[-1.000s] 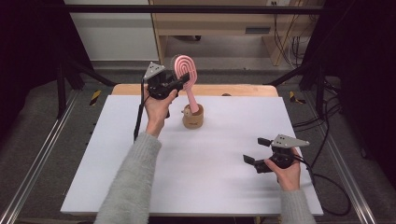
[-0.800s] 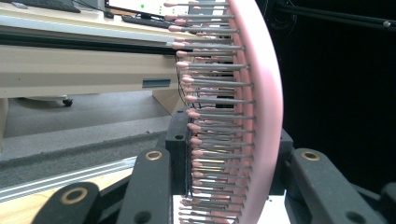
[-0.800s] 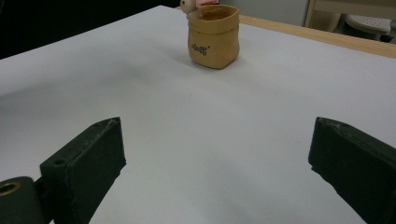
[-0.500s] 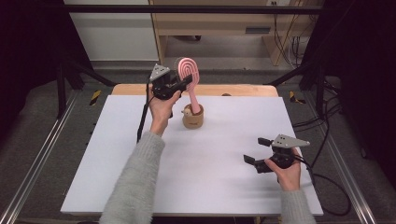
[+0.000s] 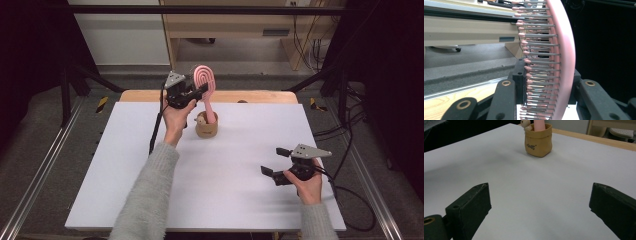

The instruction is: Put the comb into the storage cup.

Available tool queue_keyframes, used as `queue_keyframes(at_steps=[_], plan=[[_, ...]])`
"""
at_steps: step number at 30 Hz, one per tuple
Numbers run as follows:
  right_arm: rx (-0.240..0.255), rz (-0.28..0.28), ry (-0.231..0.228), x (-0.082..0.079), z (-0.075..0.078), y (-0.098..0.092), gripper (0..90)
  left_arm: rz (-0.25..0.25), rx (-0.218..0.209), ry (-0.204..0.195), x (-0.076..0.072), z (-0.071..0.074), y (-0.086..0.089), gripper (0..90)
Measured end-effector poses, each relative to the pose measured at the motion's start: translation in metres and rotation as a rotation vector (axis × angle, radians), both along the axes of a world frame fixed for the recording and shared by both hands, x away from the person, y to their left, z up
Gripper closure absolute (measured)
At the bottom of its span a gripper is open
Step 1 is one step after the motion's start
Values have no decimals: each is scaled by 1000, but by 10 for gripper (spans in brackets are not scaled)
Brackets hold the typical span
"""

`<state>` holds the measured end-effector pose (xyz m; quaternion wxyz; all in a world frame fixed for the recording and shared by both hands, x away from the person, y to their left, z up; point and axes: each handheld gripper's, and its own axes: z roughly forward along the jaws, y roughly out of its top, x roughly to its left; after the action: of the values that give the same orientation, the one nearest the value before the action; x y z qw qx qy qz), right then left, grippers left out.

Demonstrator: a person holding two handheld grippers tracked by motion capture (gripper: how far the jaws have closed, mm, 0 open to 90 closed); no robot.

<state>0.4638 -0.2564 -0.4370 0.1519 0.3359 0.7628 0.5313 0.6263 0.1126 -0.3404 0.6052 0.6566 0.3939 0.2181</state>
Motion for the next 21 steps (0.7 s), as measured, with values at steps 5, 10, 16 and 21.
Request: queue_keyframes(at_steps=[5,10,16,21], plan=[[-1,0,1,0,0,0,43,1,-4,5,1,-4,-1,635],[-1,0,1,0,0,0,43,5,-10,12,1,-9,1,635],[-3,2,1,0,0,1,43,6,-16,27,2,-16,2,635],[-3,1,1,0,0,0,43,7,-21,34,3,-21,2,635]])
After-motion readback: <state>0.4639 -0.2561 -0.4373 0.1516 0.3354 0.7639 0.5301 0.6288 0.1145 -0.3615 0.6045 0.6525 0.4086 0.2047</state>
